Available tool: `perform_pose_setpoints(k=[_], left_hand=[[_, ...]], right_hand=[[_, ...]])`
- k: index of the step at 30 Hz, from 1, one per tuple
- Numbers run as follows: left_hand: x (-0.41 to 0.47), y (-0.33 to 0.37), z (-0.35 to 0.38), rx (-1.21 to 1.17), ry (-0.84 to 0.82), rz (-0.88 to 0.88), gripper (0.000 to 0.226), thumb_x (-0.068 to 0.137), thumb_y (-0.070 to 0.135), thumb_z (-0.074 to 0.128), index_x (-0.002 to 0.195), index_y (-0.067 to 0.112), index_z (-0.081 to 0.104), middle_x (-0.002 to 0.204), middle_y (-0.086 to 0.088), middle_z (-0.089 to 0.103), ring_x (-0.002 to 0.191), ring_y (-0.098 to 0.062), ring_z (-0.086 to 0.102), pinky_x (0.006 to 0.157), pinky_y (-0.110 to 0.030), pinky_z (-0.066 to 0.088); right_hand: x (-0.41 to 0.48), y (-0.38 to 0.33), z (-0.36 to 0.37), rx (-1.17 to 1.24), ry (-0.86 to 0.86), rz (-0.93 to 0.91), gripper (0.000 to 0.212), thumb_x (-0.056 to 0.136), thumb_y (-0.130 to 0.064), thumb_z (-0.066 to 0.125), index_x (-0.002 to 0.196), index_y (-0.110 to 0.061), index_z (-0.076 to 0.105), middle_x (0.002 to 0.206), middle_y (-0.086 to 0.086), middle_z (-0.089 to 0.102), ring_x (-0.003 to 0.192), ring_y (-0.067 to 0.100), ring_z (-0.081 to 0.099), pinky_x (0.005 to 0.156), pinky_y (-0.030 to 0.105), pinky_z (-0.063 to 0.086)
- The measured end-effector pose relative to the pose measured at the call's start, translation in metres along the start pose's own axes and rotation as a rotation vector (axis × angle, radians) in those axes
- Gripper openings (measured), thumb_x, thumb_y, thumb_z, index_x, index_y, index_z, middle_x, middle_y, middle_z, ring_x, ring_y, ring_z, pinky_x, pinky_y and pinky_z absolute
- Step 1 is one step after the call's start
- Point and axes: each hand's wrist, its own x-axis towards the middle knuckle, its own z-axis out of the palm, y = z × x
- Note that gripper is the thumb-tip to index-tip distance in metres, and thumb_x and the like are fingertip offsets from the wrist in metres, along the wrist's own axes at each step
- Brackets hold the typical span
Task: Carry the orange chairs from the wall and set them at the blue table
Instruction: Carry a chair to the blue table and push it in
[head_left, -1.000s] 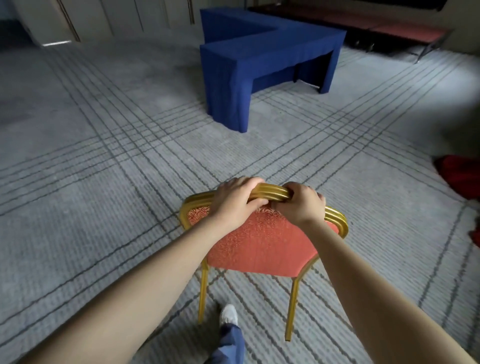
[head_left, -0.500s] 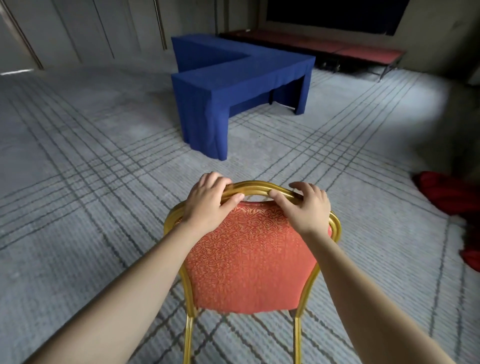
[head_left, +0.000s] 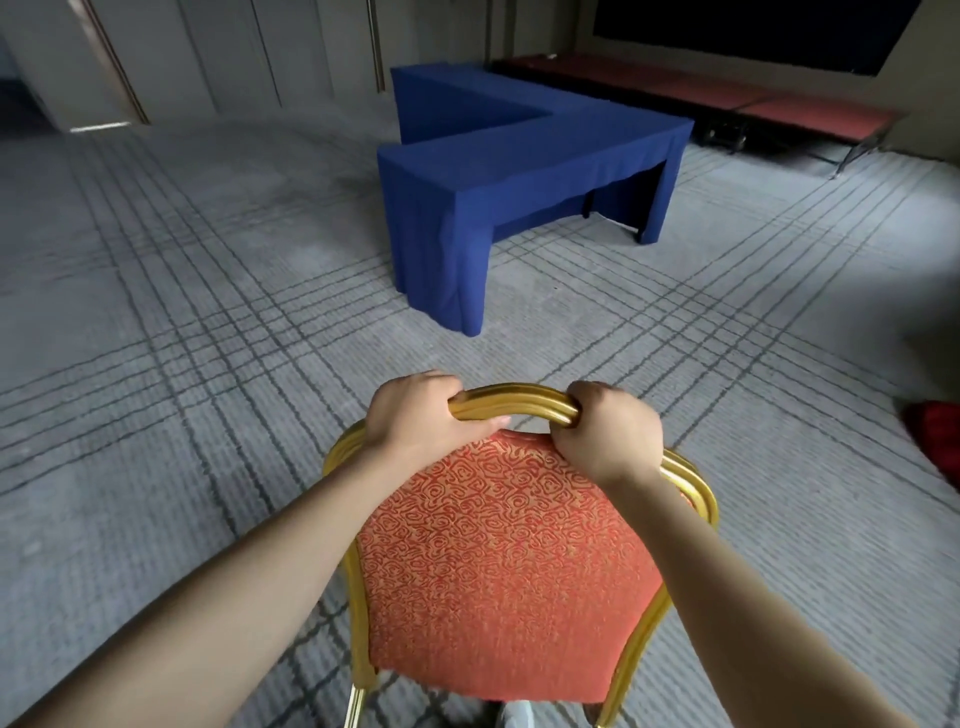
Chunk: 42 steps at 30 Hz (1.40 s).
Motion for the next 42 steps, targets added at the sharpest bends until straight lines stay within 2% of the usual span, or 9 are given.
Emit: perform_pose_setpoints(k=[4,7,12,15,18,28,33,38,42], left_hand=[[0.07,0.029,0.002,0.017,0.001,0.028,0.069,0.062,0.086,0.051,0.057,0.017,0.046,0.056,0.006,0.048,0.057,-0.015,0.05,0.052,-0.029,0.032],[0.133,0.052,-0.014,0.027,0.056,0.048,0.073,0.062,0.089,0.047,0.059,0.017,0.053,0.059,0.006,0.052,0.059,-0.015,0.052,0.052,-0.03,0.038],[0.225,0.069,-0.018,-0.005,0.14,0.054,0.075,0.062,0.09,0.046,0.055,0.015,0.05,0.056,0.005,0.051,0.054,-0.013,0.051,0.05,-0.031,0.04],[0.267,0.068,0.011,-0.015,0.129,0.046,0.074,0.061,0.09,0.045,0.055,0.016,0.047,0.055,0.006,0.051,0.054,-0.012,0.051,0.049,-0.03,0.039],[0.314,0.064,0.048,-0.041,0.102,0.023,0.075,0.059,0.09,0.046,0.057,0.015,0.048,0.056,0.005,0.052,0.056,-0.013,0.052,0.05,-0.031,0.041],[0.545,0.076,0.116,-0.1,0.08,0.065,0.07,0.062,0.086,0.053,0.055,0.017,0.04,0.057,0.006,0.05,0.057,-0.012,0.051,0.046,-0.027,0.023],[0.654,0.081,0.153,-0.106,0.115,0.034,0.07,0.062,0.085,0.054,0.054,0.018,0.037,0.057,0.006,0.045,0.057,-0.012,0.048,0.046,-0.028,0.02],[0.756,0.084,0.206,-0.11,0.164,-0.048,0.073,0.061,0.086,0.053,0.054,0.016,0.035,0.056,0.004,0.043,0.055,-0.015,0.047,0.047,-0.031,0.023],[0.829,0.091,0.247,-0.084,0.181,-0.164,0.074,0.058,0.089,0.048,0.056,0.016,0.04,0.06,0.004,0.047,0.058,-0.015,0.05,0.05,-0.032,0.033]], right_hand=[[0.063,0.035,-0.018,-0.014,-0.009,-0.008,0.016,0.077,-0.034,0.057,0.08,-0.019,0.06,0.08,0.001,0.067,0.085,0.03,0.063,0.063,0.031,0.042],[0.118,0.055,-0.051,-0.004,0.068,-0.007,0.014,0.077,-0.034,0.057,0.076,-0.02,0.059,0.071,-0.001,0.06,0.078,0.03,0.062,0.06,0.029,0.038],[0.203,0.078,-0.079,0.003,0.152,-0.033,0.013,0.076,-0.035,0.057,0.074,-0.022,0.06,0.069,-0.003,0.058,0.071,0.026,0.058,0.059,0.03,0.041],[0.248,0.096,-0.062,-0.002,0.14,-0.045,0.014,0.076,-0.035,0.057,0.075,-0.022,0.06,0.072,-0.002,0.061,0.074,0.026,0.06,0.06,0.031,0.045],[0.297,0.117,-0.037,-0.021,0.11,-0.052,0.012,0.077,-0.036,0.057,0.075,-0.024,0.057,0.071,-0.003,0.059,0.075,0.027,0.061,0.058,0.029,0.04],[0.521,0.19,-0.002,-0.034,0.132,-0.002,0.011,0.078,-0.033,0.059,0.076,-0.022,0.06,0.074,-0.003,0.062,0.078,0.026,0.061,0.061,0.031,0.044],[0.638,0.228,0.016,-0.037,0.127,-0.044,0.008,0.08,-0.032,0.059,0.077,-0.025,0.06,0.071,-0.005,0.056,0.072,0.021,0.055,0.058,0.028,0.036],[0.762,0.274,0.049,-0.027,0.124,-0.166,0.009,0.078,-0.031,0.058,0.08,-0.024,0.064,0.074,-0.005,0.063,0.074,0.021,0.058,0.059,0.029,0.045],[0.853,0.308,0.072,-0.02,0.07,-0.278,0.008,0.078,-0.031,0.056,0.078,-0.025,0.061,0.074,-0.006,0.061,0.074,0.02,0.058,0.059,0.029,0.043]])
